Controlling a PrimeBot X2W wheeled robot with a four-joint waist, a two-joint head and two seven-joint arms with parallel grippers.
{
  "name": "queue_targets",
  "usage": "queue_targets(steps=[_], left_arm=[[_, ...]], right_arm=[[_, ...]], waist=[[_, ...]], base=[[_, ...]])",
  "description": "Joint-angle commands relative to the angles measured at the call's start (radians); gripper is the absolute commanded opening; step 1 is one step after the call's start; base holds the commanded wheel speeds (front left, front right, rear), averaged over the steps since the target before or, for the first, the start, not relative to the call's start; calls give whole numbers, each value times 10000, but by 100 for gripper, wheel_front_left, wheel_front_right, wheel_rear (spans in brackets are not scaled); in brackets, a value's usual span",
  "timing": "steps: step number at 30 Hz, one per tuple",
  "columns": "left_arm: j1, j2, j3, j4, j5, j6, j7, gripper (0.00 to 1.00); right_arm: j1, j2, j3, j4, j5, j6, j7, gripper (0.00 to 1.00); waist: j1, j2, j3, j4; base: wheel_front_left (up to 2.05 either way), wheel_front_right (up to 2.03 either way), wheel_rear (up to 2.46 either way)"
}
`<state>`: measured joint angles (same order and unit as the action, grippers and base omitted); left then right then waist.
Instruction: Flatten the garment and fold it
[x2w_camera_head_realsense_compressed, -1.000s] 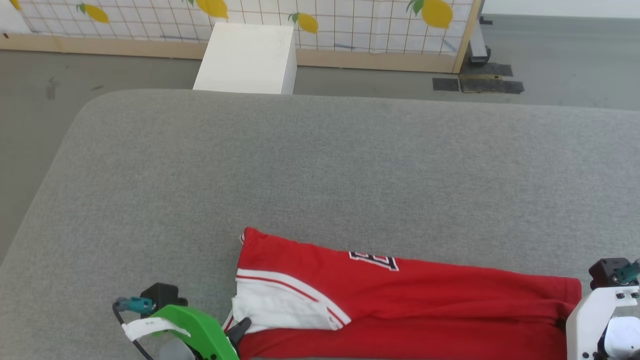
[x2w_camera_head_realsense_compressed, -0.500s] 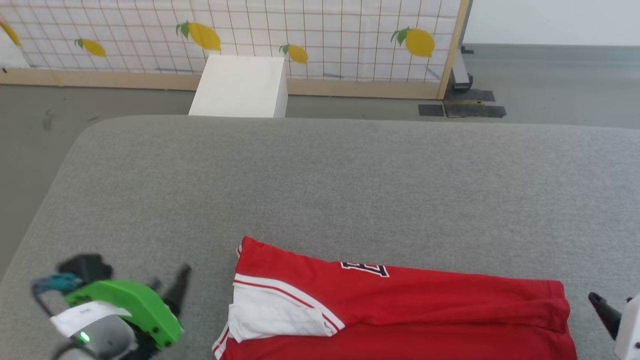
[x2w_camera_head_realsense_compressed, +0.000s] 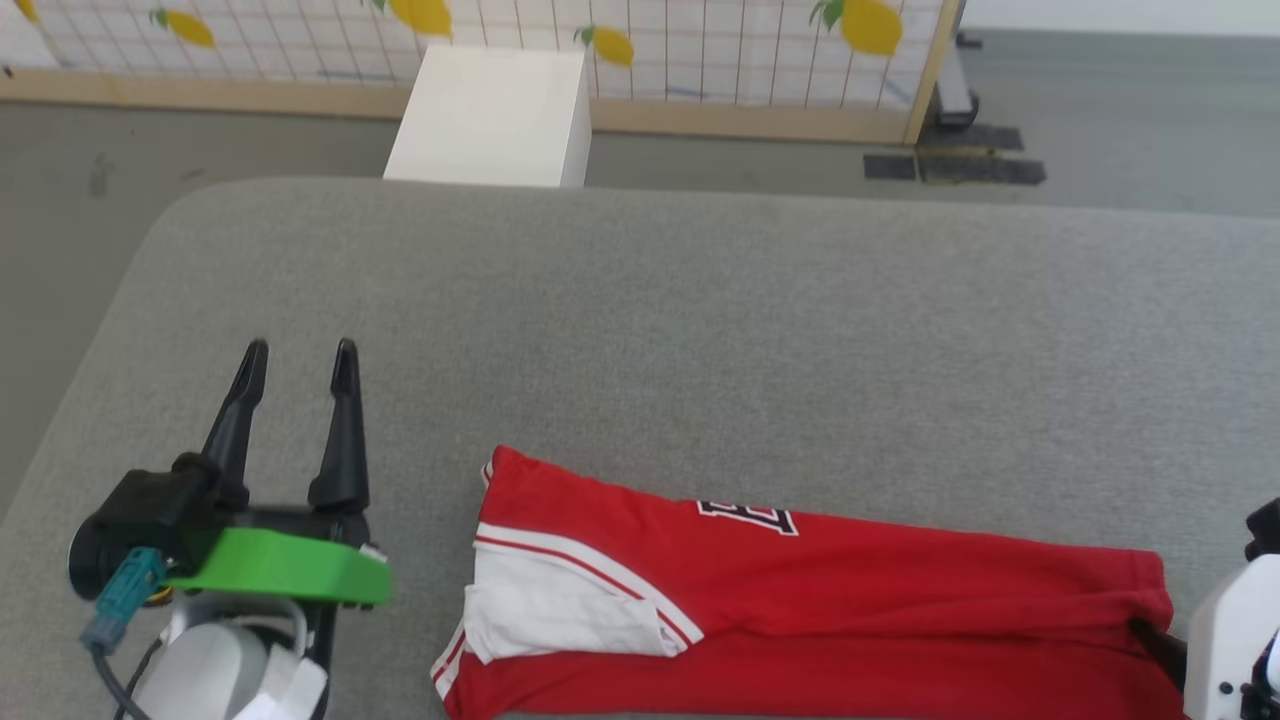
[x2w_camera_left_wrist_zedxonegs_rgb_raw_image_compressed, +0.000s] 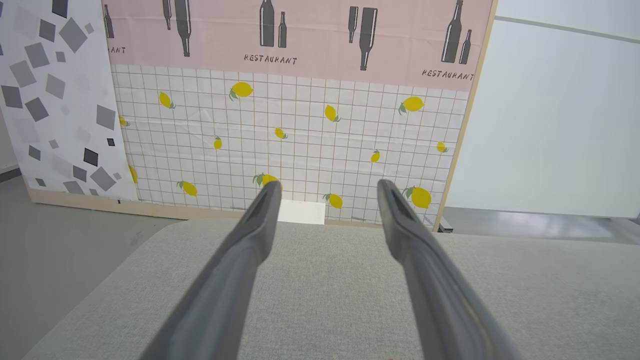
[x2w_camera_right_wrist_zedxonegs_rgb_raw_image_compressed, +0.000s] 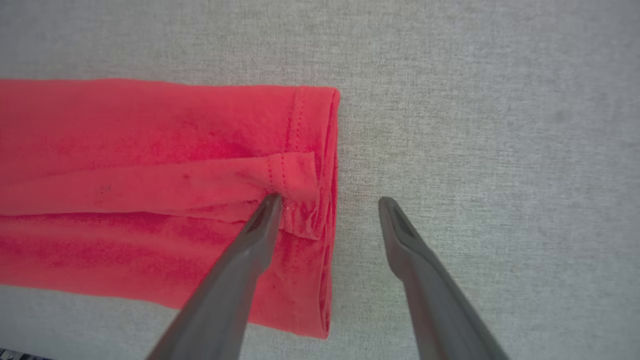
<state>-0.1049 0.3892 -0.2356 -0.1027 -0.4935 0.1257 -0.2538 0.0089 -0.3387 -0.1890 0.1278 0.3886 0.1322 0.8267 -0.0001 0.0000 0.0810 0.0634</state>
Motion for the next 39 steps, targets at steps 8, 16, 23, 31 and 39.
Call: queue_targets(steps=[8, 16, 23, 31, 39], left_arm=[[-123, -1396, 912, -212, 1491, -632, -77, 100], [56, -2123, 1277, 217, 1988, -1206, -78, 100], [184, -2475, 1619, 471, 2228, -1514, -79, 100], [246, -2675, 1746, 691, 2399, -1783, -79, 100], [190, -2861, 1781, 789, 2480, -1962, -79, 100]], right_arm=[[-380, -71, 1123, 530, 259, -15, -199, 100], [-491, -94, 1952, 789, 507, -15, -266, 100], [-558, -303, 1788, 1091, 569, -15, 4, 0], [-1024, -738, 388, 1495, 149, -15, -31, 0], [-1467, -1488, -1718, 2851, -969, -15, -203, 0]], waist=[[1, 0, 696, 255], [1, 0, 631, 208], [1, 0, 524, 183], [1, 0, 555, 181], [1, 0, 620, 296]], base=[[0, 0, 0], [0, 0, 0], [0, 0, 0], [0, 0, 0], [0, 0, 0]])
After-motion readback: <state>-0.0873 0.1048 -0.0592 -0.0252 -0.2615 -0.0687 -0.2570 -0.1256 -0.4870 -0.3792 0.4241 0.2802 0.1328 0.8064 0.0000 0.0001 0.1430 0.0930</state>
